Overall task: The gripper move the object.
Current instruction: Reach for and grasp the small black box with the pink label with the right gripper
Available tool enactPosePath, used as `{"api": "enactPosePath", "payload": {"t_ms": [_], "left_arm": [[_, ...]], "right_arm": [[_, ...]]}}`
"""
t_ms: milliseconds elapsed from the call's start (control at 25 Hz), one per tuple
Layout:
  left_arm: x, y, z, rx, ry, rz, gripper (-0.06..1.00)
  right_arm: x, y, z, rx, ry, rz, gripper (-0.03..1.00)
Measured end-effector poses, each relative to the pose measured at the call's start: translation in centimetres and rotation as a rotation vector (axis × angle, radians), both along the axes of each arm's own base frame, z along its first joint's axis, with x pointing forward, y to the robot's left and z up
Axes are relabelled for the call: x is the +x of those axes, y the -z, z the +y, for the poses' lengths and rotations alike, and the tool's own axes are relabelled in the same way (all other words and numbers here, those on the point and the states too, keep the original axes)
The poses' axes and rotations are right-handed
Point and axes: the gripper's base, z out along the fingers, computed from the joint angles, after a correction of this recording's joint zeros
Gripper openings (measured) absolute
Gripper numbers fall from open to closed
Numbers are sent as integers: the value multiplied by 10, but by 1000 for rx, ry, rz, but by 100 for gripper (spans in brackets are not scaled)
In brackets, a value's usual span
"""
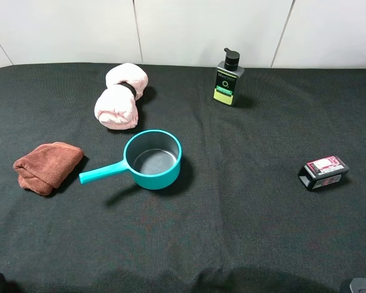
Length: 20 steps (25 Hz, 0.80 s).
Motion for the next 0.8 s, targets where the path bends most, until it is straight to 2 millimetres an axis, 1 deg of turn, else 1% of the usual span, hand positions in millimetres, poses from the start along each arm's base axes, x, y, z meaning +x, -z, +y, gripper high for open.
{"api": "enactPosePath", "payload": {"t_ms": [800], "left_arm": [[0, 0, 0, 0, 0, 0, 77]], "right_arm": [[0, 0, 0, 0, 0, 0, 63]]}}
